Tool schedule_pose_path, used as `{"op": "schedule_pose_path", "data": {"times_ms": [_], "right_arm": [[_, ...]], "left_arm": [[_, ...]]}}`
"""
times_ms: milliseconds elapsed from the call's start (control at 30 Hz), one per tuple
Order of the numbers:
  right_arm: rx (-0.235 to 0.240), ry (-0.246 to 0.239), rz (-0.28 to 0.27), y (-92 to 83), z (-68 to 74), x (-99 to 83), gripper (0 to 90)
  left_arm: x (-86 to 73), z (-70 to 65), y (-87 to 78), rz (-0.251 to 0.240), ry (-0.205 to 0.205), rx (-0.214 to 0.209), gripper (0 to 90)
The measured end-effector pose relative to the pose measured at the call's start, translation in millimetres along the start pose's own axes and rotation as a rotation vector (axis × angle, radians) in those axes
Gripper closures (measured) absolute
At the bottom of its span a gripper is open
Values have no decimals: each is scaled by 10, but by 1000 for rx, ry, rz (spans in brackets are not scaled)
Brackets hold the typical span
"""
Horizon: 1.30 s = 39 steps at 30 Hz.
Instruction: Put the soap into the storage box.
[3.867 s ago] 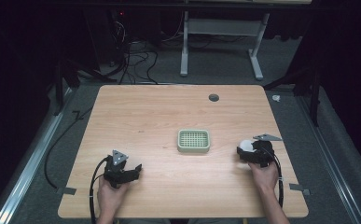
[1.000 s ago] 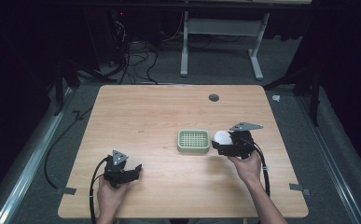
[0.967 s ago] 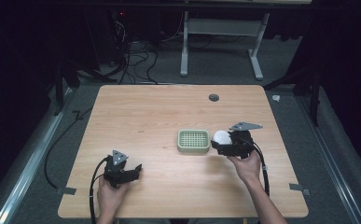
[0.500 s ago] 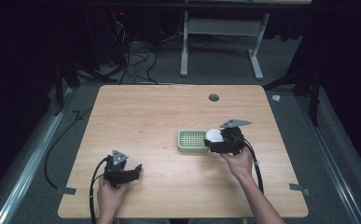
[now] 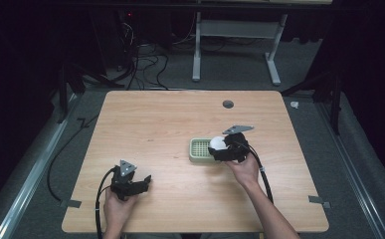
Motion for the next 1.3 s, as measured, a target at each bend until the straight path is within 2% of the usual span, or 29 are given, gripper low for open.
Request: {"op": "schedule_pose_path", "data": {"times_ms": [367, 733, 1300], "right_arm": [[4, -19, 3, 150, 118, 82, 247], [-9, -21, 31, 328, 120, 41, 247], [-20, -34, 57, 440, 142, 2, 247]], "left_arm": [[0, 0, 0, 0, 0, 0, 230], [1, 0, 0, 0, 0, 0, 230], [1, 0, 0, 0, 0, 0, 230]]}}
Point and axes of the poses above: each handheld gripper's, and its own axes: y roughly forward along the jaws, x roughly out of its top, z roughly to its left, the point moved 10 cm from there along y, roughly forward along the jaws, and after that the axes turned 11 degrees about -x, right-handed, at the moved point
